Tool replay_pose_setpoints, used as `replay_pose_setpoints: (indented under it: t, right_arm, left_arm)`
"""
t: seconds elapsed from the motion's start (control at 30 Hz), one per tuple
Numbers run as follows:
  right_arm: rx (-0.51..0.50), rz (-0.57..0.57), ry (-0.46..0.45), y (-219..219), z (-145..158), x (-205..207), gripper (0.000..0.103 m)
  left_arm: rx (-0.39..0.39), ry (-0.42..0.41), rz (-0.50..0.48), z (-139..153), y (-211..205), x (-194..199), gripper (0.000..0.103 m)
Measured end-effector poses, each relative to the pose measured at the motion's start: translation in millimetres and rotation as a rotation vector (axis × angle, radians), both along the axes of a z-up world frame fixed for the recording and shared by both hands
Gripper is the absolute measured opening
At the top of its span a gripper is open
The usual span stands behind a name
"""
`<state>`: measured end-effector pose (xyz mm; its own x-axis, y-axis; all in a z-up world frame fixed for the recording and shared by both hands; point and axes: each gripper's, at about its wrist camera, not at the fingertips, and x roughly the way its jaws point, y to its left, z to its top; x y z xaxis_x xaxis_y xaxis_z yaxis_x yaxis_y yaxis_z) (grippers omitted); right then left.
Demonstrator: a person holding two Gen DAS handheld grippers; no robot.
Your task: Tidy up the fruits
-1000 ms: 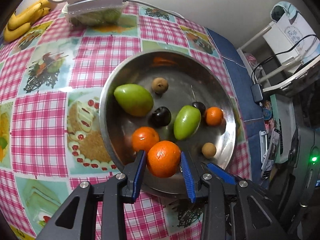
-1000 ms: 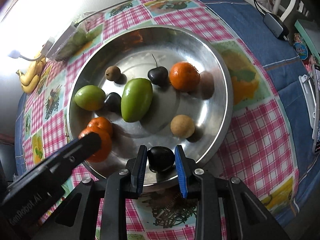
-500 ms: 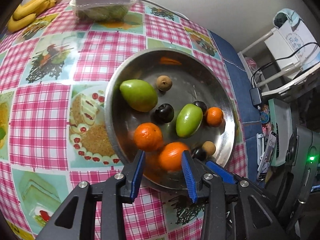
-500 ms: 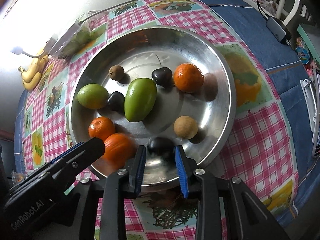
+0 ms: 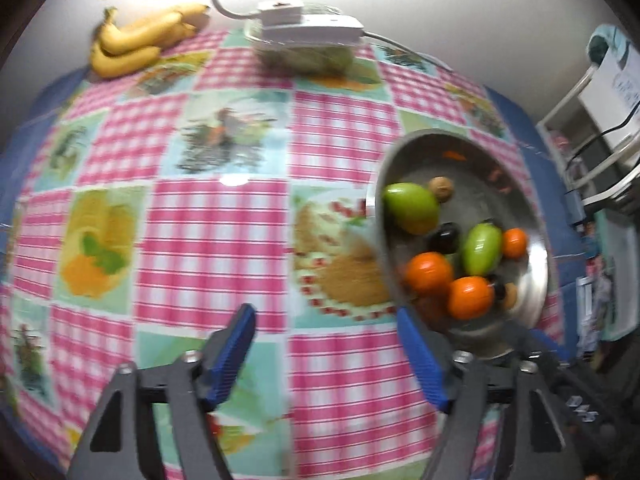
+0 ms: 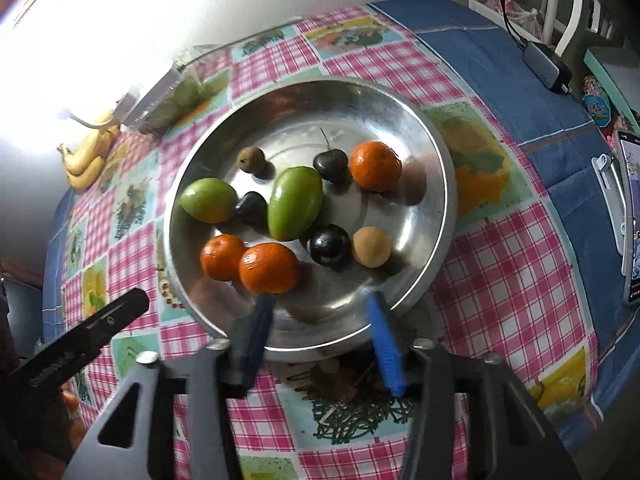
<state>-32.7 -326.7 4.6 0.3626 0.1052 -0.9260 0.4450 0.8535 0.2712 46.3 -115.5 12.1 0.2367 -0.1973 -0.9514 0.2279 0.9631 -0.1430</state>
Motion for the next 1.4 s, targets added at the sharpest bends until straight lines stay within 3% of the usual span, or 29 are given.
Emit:
replay_pose_setpoints:
  t: [0.13,0.2,0.47,0.53,0.8,1.03,1.4]
  right_arm:
    - [-0.012,0.027,-0.026,10,5,-6,0.074]
    - [-0.022,0.044,-0.031,15,6,-9,0.082]
    - [-0.053,0.09,-0.026,29,4,-24,0.089]
    - [-0.059,0.095,-0.023,31,3,-26,0.099]
    - [-0.082,0.12,-0.03,36,3,-37,0.1]
    - [-0.104,0.122,-0.039,38,6,-45,0.1]
    - [-0.143,0.112,-0.058,38,13,-49,0.1]
  left_arm:
    - [0.044,-0.044,0.001,5,13,-10,0.102]
    - [0.058,-0.057,0.005,6,19,-14,0.103]
    - [0.092,-0.079,0.018,8,36,-30,0.103]
    - [0.093,-0.08,0.025,10,39,-34,0.103]
    - [0.089,-0.093,0.025,14,47,-48,0.103]
    - [0.136,-0.108,0.025,13,46,-59,0.103]
    - [0.248,-0.205,0.059,28,44,-68,0.103]
